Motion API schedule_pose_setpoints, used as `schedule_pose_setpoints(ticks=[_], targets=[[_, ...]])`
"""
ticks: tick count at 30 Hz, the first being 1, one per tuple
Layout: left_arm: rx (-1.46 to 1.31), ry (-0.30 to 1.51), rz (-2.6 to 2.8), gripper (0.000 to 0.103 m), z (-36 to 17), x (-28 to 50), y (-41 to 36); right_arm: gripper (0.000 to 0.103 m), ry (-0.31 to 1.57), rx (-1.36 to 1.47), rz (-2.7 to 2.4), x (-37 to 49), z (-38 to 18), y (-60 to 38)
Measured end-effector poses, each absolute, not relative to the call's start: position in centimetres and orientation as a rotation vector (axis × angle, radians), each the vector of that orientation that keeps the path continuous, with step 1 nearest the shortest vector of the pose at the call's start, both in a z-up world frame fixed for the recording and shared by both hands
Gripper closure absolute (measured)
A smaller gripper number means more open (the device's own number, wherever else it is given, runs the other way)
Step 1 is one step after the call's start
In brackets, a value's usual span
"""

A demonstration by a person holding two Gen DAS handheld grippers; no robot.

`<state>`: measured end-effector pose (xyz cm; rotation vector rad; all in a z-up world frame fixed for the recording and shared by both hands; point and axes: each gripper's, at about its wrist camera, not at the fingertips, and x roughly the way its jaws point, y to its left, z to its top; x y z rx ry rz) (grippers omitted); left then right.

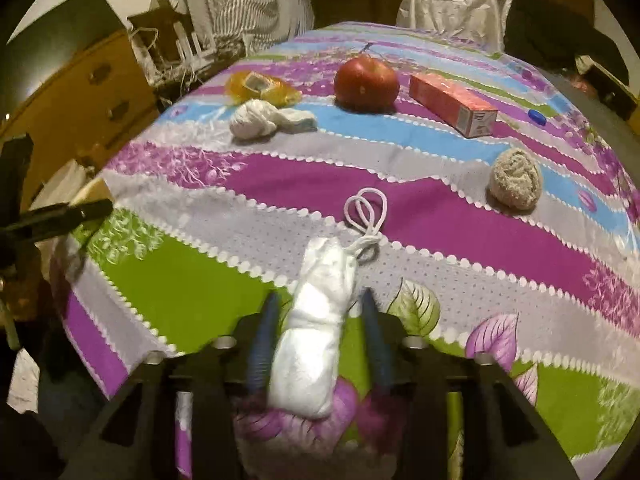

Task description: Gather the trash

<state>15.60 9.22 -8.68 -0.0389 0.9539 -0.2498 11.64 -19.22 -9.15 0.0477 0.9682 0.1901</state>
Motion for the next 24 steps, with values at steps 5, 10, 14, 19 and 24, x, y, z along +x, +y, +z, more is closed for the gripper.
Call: schedule_pose_setpoints(ticks=[5, 10, 14, 19, 24], targets=[[-0.063, 0.893, -0.204, 0.032, -7.4, 14.0, 10.0, 0.028, 0.851, 0.103, 0.150, 9.0, -7.3, -20.6], [-0.060, 0.855, -0.170, 0.032, -7.7, 12.7, 9.3, 0.028, 0.831, 0.167, 0.152, 7.9, -7.8, -21.3], [-0.071, 0.855, -0.154, 0.032, -8.8, 13.2, 8.5, 0.048, 0.852, 0.155, 0.149, 8.0, -9.1, -20.2], [-0.027, 0.836, -0.099, 0.065, -9.6, 13.5, 8.4, 0.074, 0.834, 0.195, 0.084, 7.9, -10.1, -20.5], [-0.026, 0.854, -0.037, 0.069, -8.6, 12.8, 8.0, 0.075, 0.813, 0.211, 0.056, 7.4, -10.1, -20.6]])
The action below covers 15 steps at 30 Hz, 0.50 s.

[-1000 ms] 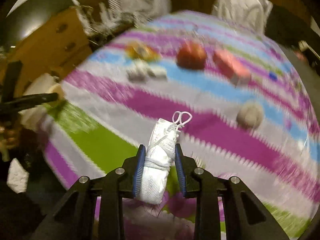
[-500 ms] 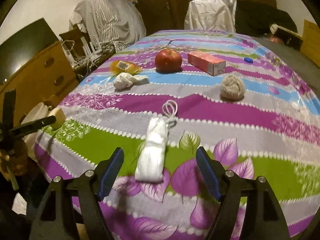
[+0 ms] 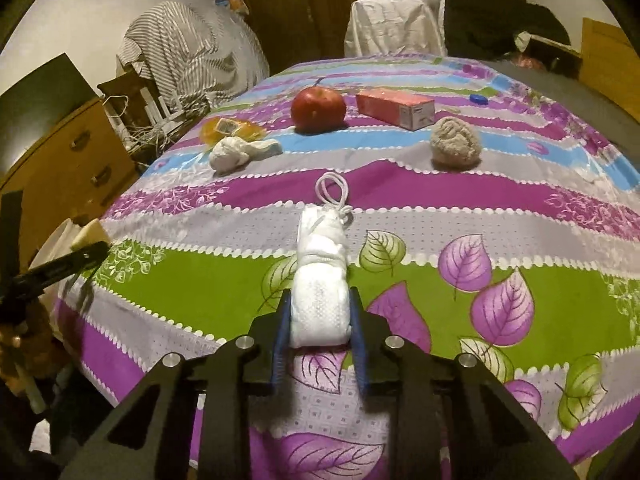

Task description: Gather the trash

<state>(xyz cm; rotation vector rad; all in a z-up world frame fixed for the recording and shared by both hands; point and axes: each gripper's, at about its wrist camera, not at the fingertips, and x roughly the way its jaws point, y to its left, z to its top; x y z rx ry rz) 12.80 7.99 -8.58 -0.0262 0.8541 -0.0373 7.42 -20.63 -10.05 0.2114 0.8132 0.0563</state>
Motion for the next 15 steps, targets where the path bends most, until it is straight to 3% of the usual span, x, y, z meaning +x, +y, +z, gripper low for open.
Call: schedule_pose_setpoints(ticks=[15], targets=[[0.018, 0.780, 0.130, 0.069, -3.7, 8.3, 8.5, 0.075, 0.789, 0.179, 0.239, 6.5, -6.2, -13.6]])
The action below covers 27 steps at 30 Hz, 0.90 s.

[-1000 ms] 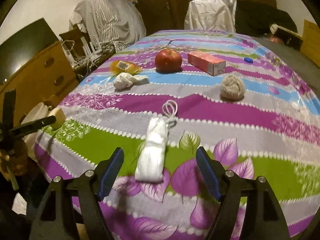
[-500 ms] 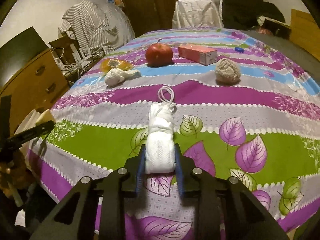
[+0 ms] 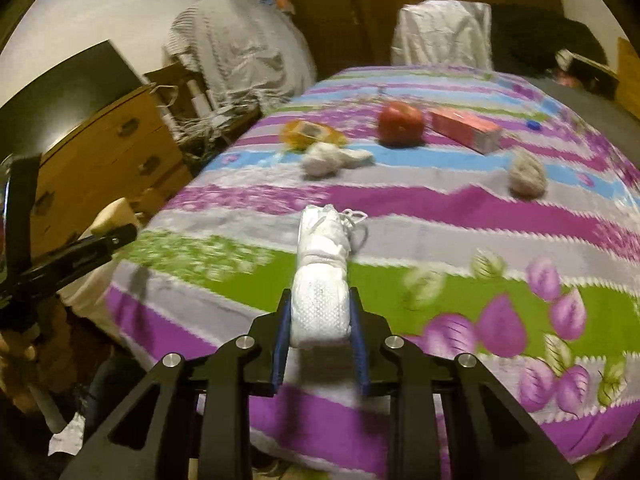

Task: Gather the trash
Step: 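Carry the sponge cube and white tissue over the white bucket with both tools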

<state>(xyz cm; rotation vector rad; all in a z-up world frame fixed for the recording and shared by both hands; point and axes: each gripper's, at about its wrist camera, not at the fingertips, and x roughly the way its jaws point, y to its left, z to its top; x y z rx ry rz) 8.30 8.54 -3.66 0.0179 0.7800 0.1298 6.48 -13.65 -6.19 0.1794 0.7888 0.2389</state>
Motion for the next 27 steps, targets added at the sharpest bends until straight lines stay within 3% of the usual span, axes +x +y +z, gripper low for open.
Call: schedule_pose_setpoints(ticks=[14, 27], targets=[[-0.043, 0.678, 0.289, 0.069, 1.6, 6.5, 17.0, 0.075, 0.663, 0.022, 0.485, 10.2, 2.7, -0.5], [-0.040, 0.664, 0.468, 0.069, 4.8, 7.7, 29.1, 0.075, 0.730, -0.075, 0.711, 17.9, 7.9, 16.5]])
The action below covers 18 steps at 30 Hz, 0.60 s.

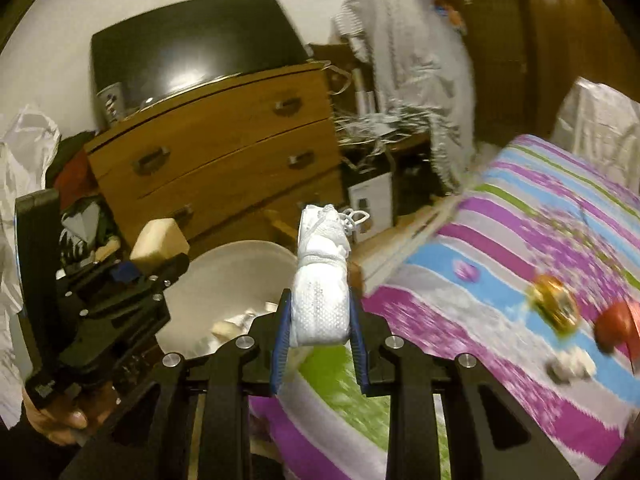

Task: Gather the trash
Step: 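Carry the sponge cube and white tissue over the white bucket with both tools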

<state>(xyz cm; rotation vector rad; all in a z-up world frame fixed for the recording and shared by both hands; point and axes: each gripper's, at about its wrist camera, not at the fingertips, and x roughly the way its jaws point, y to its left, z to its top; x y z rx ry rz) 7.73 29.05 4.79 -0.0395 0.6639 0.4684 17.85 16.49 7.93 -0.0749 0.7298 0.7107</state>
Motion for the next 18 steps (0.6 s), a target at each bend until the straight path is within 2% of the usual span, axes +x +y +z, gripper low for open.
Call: schedule_pose_setpoints(ticks=[9, 18], targets=[[-0.082, 0.740, 0.522, 0.069, 2.9, 8.4, 35.4, 0.075, 0.832, -0.185, 0.787, 20.6, 6.7, 27.6], [-0.098, 0.801, 0.518, 0.069, 0.6, 8.7, 38.3, 0.075, 0.896, -0.225, 0.822, 21.2, 4.3, 32.5]])
